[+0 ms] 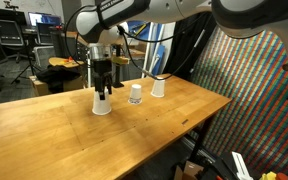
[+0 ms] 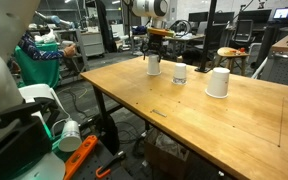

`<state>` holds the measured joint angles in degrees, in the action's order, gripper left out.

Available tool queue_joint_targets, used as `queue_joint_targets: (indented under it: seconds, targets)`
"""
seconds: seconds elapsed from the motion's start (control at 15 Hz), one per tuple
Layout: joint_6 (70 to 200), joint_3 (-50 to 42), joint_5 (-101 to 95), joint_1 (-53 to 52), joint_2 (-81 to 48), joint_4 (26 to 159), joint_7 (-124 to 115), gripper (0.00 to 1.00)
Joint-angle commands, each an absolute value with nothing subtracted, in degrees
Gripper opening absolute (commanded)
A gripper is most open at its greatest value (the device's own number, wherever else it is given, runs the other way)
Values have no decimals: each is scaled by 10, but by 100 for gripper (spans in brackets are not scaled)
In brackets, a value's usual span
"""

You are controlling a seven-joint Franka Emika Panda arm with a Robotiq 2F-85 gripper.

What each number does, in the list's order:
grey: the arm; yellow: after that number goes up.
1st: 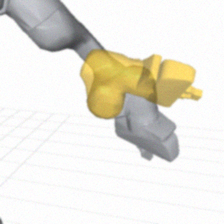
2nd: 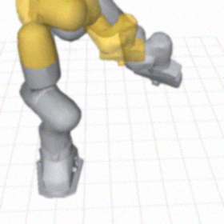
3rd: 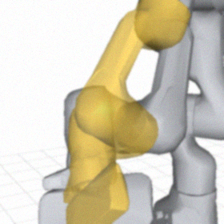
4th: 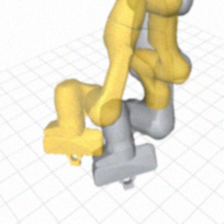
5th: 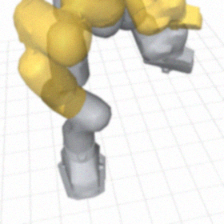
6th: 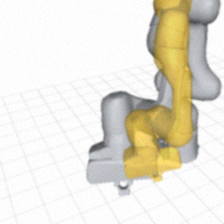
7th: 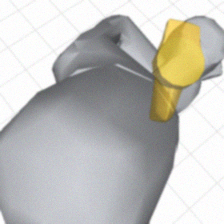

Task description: Stack the cups

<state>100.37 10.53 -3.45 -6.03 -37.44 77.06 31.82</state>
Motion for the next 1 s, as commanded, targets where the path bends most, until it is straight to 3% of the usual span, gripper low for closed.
queue_joint_targets:
  seconds: [0.0,0.4,0.47,0.6,0.8,0.93]
  targets:
    - [1080,102,-56,-73,-345,822,294,100]
    - [1166,106,-55,-75,-326,868,294,100]
    - [1168,105,-55,-75,-324,872,293,76]
    - [1167,106,-54,-73,-318,880,296,68]
    - [1163,106,-57,-72,-308,892,300,45]
    - [1159,104,-65,-73,-299,905,301,41]
